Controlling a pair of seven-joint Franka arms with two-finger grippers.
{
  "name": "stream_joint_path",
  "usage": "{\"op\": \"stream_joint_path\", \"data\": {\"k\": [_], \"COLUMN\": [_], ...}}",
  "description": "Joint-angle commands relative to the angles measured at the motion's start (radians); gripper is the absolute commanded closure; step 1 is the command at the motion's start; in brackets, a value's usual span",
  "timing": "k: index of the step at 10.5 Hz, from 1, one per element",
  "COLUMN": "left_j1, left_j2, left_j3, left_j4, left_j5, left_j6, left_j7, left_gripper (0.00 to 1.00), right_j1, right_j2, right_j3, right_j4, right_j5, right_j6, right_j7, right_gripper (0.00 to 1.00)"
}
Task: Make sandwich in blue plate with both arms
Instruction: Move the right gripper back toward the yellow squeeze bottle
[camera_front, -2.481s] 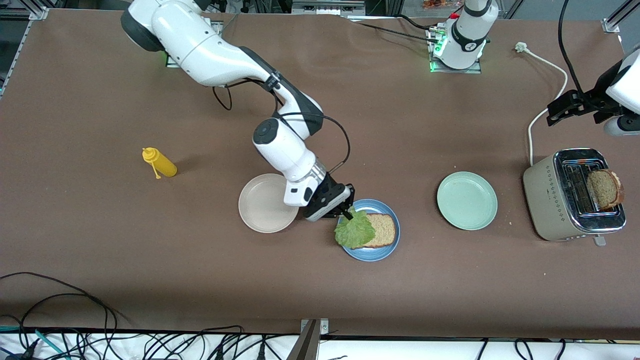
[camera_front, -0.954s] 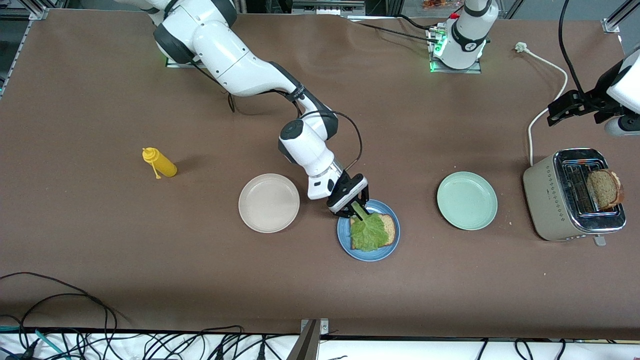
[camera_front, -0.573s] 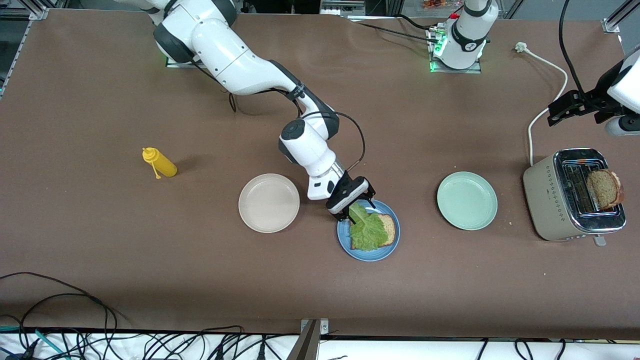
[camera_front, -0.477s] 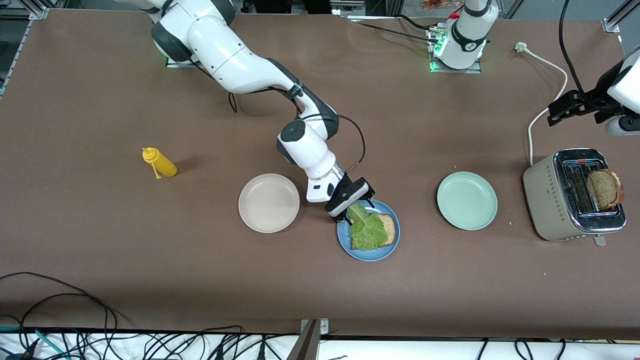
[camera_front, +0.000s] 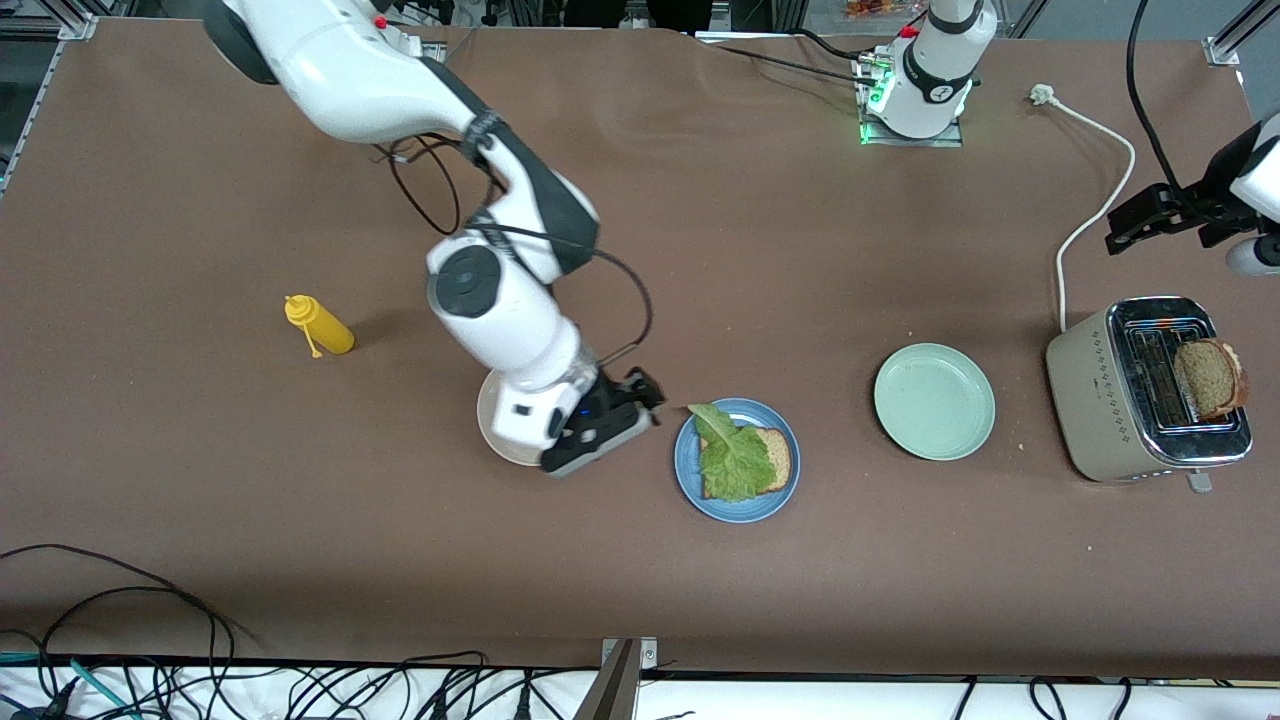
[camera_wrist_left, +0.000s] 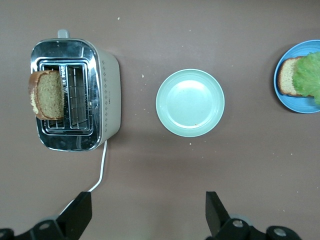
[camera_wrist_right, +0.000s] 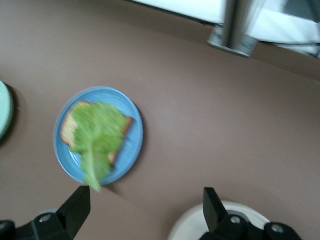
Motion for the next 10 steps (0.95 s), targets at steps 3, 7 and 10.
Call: {"op": "stream_joint_path", "data": {"k": [3,7,10], "left_j1": [0.017,0.017,0.017], "left_j2": [0.021,0.021,0.021], "left_j3": [-0.005,-0.005,-0.006], "left_j4": [0.032,0.032,0.033], "left_j5": [0.026,0.026,0.012], "left_j6": [-0.016,-0.016,-0.016], "left_j7": [0.003,0.002,0.0], "left_gripper": [0.0,0.0,0.0], "right_j1": [-0.206,-0.281,-0.283], "right_j2": [-0.206,-0.437,-0.643], "right_j3": [0.018,-0.139,-0.241], "right_j4": [-0.052,-0.338,-0.644], "right_j5": [-0.009,-0.014,-0.005], "right_j6": [-0.543,-0.632,-0.491], "right_j7": [-0.04,-0.219,-0.407], "right_gripper": [0.0,0.0,0.0]}}
